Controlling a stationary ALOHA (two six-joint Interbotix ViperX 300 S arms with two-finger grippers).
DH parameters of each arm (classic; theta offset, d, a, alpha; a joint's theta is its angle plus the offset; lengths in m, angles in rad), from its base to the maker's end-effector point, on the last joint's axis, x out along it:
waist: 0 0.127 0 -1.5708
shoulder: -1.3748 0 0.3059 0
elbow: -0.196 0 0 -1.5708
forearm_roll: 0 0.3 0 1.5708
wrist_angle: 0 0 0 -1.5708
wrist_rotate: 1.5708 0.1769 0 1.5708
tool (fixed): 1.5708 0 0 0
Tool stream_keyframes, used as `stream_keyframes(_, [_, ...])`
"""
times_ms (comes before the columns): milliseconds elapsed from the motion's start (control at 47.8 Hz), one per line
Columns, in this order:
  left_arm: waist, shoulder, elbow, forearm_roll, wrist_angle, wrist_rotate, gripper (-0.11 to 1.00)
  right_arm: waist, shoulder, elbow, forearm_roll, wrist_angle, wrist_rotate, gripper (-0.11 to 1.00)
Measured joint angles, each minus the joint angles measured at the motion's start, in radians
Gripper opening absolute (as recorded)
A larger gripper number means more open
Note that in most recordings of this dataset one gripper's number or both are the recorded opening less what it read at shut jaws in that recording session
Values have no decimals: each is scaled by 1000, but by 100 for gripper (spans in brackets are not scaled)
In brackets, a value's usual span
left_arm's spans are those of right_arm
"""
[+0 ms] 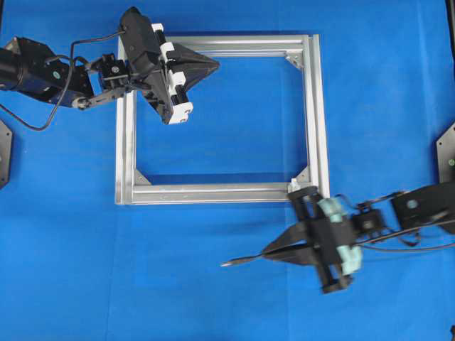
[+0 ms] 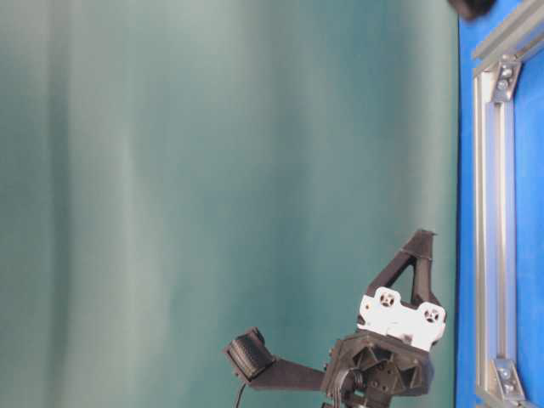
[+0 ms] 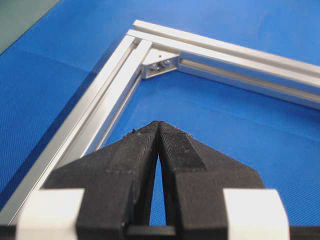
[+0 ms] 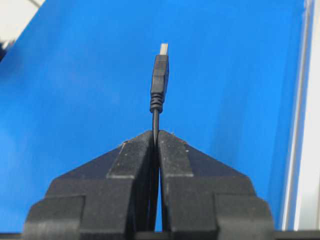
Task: Insert the wire through the string loop located on the right side.
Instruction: 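Lift the cable and carry it right toward the white zip-tie loop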
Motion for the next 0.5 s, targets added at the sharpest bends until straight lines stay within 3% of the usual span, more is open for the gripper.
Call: stream_keyframes(502, [0,-5,3,0,0,-2,0,44,-311,339,25,0,3,-3])
